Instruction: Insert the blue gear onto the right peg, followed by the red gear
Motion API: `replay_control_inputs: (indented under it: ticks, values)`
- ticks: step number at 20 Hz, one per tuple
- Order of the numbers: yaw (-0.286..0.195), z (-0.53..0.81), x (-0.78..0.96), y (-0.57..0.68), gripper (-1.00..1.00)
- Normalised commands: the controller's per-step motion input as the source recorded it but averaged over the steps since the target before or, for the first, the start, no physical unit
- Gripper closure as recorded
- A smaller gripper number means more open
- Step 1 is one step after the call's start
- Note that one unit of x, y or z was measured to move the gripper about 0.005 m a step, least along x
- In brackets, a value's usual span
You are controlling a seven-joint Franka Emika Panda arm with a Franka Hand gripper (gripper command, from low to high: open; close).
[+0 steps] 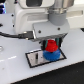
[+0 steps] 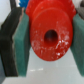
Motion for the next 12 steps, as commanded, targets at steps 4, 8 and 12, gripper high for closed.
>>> replay_control_inputs:
  ticks: [4, 8, 12]
  values:
    - [0.000, 0.12, 0.13, 0.07, 1.00]
    - [0.000, -0.01, 0.14, 0.06, 1.00]
    - [0.000, -0.13, 0.20, -0.01, 1.00]
